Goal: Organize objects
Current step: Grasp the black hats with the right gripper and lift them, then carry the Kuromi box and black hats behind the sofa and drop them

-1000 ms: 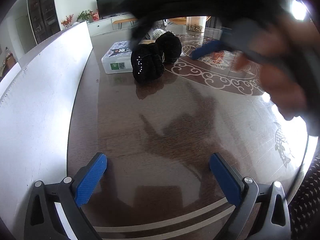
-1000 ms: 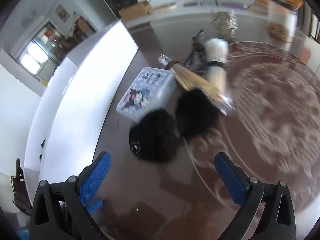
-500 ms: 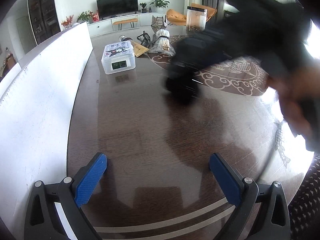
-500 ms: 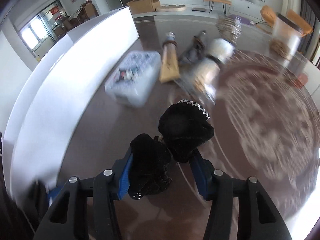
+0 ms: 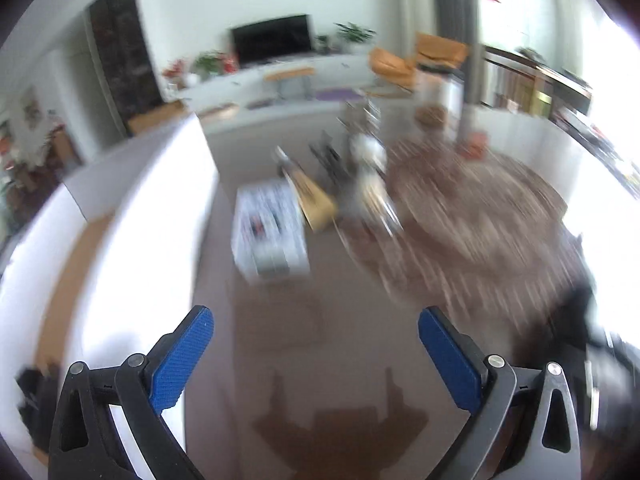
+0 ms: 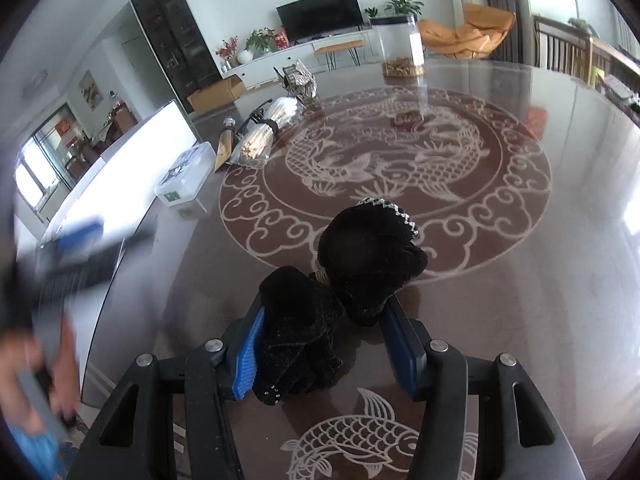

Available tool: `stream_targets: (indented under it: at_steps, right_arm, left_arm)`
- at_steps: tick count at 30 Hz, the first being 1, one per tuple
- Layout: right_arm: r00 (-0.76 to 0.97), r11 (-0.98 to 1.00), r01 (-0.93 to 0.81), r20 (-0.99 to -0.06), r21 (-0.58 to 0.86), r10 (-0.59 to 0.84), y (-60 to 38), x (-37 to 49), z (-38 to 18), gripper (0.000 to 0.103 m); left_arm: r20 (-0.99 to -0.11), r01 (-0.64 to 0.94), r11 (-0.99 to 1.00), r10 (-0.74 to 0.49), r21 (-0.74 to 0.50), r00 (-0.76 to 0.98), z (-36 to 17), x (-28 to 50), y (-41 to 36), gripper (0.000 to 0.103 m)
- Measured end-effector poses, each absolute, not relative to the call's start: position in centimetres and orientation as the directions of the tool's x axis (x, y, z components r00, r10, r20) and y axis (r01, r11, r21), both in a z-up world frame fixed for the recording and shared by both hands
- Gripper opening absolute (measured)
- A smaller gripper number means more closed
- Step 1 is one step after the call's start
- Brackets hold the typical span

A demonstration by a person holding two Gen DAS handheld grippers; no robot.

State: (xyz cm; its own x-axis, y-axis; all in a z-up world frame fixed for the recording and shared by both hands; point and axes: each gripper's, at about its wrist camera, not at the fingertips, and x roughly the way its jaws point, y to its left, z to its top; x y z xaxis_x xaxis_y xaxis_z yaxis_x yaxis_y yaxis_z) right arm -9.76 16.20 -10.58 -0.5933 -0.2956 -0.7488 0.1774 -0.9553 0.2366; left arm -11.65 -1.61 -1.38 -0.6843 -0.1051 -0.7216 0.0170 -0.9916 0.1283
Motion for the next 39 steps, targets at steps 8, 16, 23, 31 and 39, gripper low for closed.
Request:
stream_targets:
  at_steps: [8,16,23,31,39]
  right_arm:
    - [-0.604,-0.957,0.201,-0.743,0.207,-0.288,16.0,-9.0,-10.8,0.055]
    - [-0.61,-0.961,0.152,-0.743,0.232,-0.275,17.5,-9.0,-10.7,0.056]
    - [-0.614,-0.959,0.165,-0.737,0.23,-0.282,17.4,-8.7,-10.5,0.059]
    - [-0.624,-0.945,0.149,-0.714,0.292,-0.319,18.2,-8.2,-10.1,0.081]
    - [-0.587,-0.954,0.234,-0.755,0.188,-0.292,14.9,-8.6,-10.7,0.057]
  left_arm:
    - [-0.821,0.236,-0.967,-0.209,0.093,-0.531,-5.7,-24.1,-4.7,0.103]
    - [-0.816,0.208,-0.978,-0.134,0.018,-0.562,-7.5,-24.1,-5.9,0.061]
    - [-0.808,0.018,-1.0,-0.01,-0.001,-0.589,-8.1,-13.8,-2.5,0.061]
    - [-0.808,-0.029,-1.0,0.011,0.007,-0.589,-8.1,-9.8,-2.6,0.087]
    - [-0.796,-0.068,-0.998,0.031,0.013,-0.605,-7.3,-8.9,-2.9,0.06]
